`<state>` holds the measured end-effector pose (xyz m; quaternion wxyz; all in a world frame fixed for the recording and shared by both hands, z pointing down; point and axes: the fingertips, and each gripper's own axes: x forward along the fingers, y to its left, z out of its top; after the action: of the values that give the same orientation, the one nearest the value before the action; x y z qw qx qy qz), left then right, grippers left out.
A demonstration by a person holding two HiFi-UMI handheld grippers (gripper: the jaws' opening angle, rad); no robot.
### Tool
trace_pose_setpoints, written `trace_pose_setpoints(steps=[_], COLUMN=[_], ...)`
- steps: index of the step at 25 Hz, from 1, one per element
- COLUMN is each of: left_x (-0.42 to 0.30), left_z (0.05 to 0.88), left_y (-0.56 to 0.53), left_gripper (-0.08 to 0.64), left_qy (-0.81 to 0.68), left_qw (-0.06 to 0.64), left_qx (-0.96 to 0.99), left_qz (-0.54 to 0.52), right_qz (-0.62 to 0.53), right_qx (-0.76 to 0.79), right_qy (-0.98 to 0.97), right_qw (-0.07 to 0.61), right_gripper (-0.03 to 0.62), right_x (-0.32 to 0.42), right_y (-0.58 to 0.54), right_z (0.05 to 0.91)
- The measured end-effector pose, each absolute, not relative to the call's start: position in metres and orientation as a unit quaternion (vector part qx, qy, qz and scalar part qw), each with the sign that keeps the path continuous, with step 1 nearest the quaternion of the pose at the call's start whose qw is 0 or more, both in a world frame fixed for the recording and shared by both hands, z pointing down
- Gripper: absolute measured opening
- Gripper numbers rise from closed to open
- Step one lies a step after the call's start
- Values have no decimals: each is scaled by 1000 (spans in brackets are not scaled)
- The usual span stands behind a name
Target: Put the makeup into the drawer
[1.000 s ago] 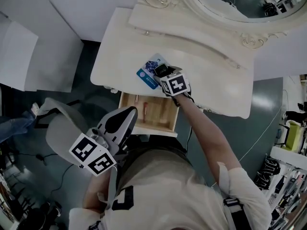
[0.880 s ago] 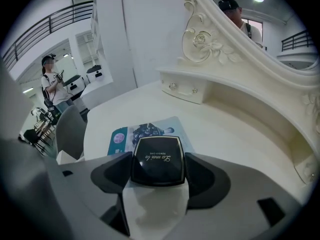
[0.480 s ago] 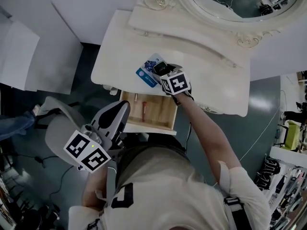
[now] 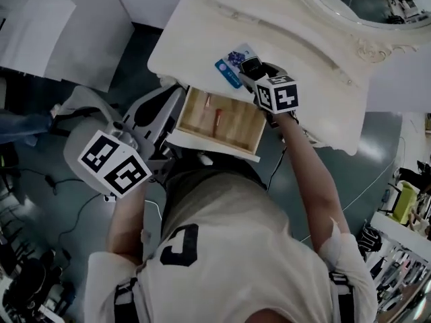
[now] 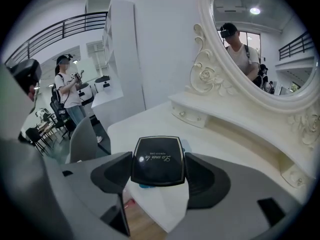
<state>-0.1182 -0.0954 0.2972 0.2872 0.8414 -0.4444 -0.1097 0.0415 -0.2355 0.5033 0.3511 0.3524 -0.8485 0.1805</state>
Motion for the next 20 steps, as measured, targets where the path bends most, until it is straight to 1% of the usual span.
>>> trace_pose_setpoints(steps=[3, 8, 20], left_x=[-131, -144, -132], left_z=[301, 306, 308], left_y=[-88, -76, -74], left_gripper=[58, 58, 58], left_qy=[-457, -462, -432], left_qw=[275, 275, 284], left_qx=[840, 838, 852], left_qz=[-97, -89, -88], right_qz=[178, 178, 176], right_qx=[349, 335, 311], right_qy=[-854, -863, -890], right_qw=[343, 333, 282], right_gripper=[333, 333, 333], right_x=[33, 14, 1], right_y=[-222, -203, -154], right_z=[495, 483, 432])
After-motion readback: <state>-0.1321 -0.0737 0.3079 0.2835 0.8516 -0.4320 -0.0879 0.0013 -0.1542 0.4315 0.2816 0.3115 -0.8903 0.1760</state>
